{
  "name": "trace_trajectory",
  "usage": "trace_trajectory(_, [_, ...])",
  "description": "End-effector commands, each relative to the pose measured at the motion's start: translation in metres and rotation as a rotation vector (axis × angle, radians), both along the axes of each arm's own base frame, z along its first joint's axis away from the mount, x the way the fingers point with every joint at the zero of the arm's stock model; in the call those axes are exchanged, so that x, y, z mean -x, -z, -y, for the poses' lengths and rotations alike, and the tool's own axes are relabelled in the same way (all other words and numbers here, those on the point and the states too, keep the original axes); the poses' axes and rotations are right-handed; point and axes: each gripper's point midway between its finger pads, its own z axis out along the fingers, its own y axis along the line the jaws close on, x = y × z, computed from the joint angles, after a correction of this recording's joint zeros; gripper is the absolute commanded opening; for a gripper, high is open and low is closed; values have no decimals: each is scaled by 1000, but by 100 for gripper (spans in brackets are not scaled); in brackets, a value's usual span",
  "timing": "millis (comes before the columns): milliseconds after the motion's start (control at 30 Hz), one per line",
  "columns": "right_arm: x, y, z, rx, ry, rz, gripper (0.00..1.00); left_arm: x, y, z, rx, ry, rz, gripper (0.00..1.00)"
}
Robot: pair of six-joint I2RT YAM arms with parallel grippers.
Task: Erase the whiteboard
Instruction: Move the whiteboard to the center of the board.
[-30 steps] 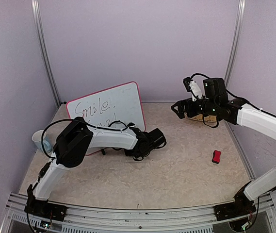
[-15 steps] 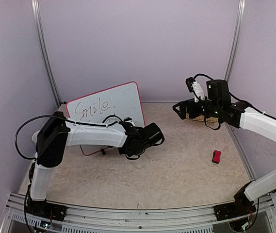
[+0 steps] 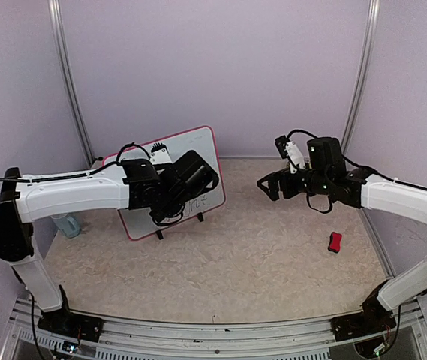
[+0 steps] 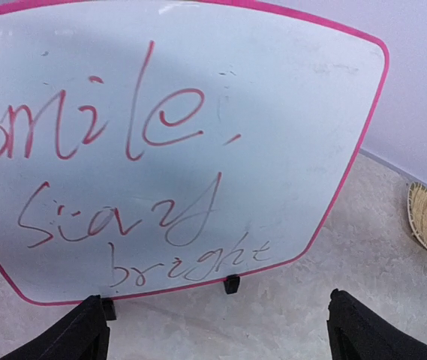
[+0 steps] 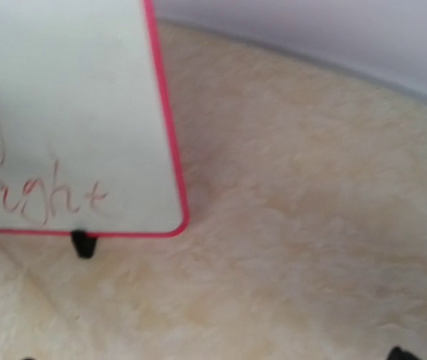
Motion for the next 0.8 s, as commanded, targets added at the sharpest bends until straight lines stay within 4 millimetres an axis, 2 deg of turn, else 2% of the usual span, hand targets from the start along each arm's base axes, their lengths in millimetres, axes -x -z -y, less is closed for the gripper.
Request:
trace_trajectory(0, [5, 20, -23, 28, -31, -13, 100, -4, -12, -36, -32, -57, 33, 99])
trace_trajectory(300, [12, 44, -59, 48, -91, -42, 100, -12, -40, -95, 32, -79, 58, 99])
trace_trajectory(533, [16, 63, -93, 37, -143, -58, 100, -3, -73, -121, 99, -31, 133, 99])
trace_trajectory(767, [8, 92, -125, 82, -162, -80, 100, 7, -106, -144, 119, 36, 222, 99])
